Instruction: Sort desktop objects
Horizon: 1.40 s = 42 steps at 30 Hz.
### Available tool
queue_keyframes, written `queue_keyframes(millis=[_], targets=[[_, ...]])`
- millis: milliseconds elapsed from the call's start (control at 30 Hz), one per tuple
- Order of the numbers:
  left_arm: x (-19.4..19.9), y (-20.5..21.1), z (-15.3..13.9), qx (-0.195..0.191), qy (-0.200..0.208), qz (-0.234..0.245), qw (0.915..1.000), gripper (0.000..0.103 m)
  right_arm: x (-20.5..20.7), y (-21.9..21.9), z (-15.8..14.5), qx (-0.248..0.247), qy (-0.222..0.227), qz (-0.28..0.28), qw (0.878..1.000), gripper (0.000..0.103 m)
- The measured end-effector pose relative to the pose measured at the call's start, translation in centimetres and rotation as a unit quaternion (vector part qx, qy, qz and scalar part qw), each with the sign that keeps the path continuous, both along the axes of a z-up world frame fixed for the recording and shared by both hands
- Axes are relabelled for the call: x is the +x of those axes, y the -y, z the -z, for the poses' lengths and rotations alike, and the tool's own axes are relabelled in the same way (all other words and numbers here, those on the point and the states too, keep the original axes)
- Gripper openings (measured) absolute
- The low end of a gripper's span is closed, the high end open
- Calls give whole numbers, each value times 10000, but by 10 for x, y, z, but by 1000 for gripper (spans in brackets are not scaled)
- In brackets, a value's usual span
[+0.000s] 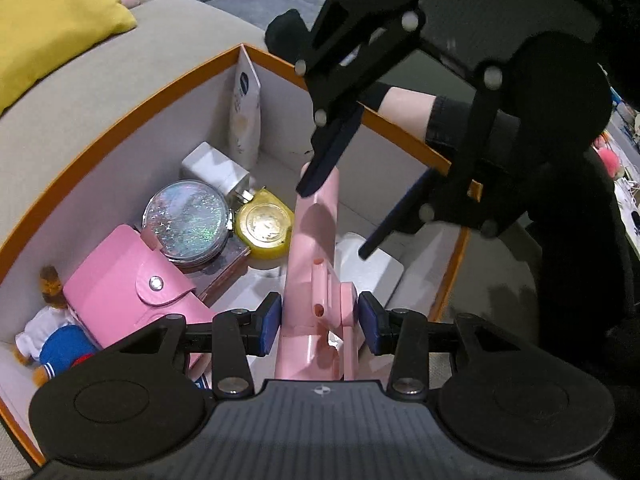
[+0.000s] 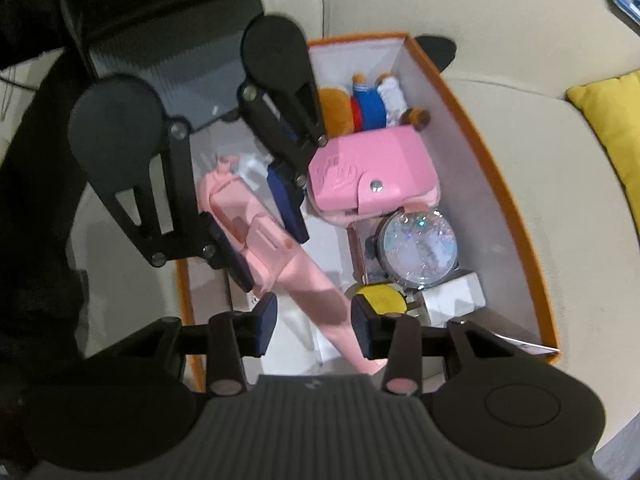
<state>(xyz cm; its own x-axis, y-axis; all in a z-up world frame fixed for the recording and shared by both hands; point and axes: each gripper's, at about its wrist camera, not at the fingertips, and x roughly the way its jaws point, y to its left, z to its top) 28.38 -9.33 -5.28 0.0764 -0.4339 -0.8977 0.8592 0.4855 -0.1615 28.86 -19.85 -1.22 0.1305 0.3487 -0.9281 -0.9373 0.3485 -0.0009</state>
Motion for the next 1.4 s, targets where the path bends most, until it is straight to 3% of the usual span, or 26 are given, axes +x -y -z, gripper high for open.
queue_keyframes(millis=[333, 567, 767, 933, 1100, 1200, 1267, 1400], targets=[[6, 3, 19, -92, -357, 207, 9991, 48, -1, -9, 15, 85, -271, -243, 9993, 42], [12, -6, 23, -379, -668, 164, 9969, 48, 1, -8, 33, -319, -435, -380, 9978, 42], [23, -20, 28, -848, -1149, -25, 9898, 48, 1, -10, 40, -442, -465, -454, 9969, 40], [32, -27, 38, -985, -1571, -196, 9825, 48, 4, -13, 42, -483, -639, -401, 9960, 38], [29, -25, 39, -854, -1501, -251, 9847, 47, 17, -15, 45, -575, -1062, -230, 9924, 36], [28, -28, 31, -839, -1160, -496, 9885, 47, 20, -17, 49, -597, -1489, -244, 9867, 31], [28, -31, 26, -926, -1100, -544, 9881, 47, 19, -19, 51, -630, -1532, -249, 9859, 31], [14, -32, 8, -861, -183, -612, 9942, 31, 17, -18, 52, -632, -1554, -230, 9856, 31]])
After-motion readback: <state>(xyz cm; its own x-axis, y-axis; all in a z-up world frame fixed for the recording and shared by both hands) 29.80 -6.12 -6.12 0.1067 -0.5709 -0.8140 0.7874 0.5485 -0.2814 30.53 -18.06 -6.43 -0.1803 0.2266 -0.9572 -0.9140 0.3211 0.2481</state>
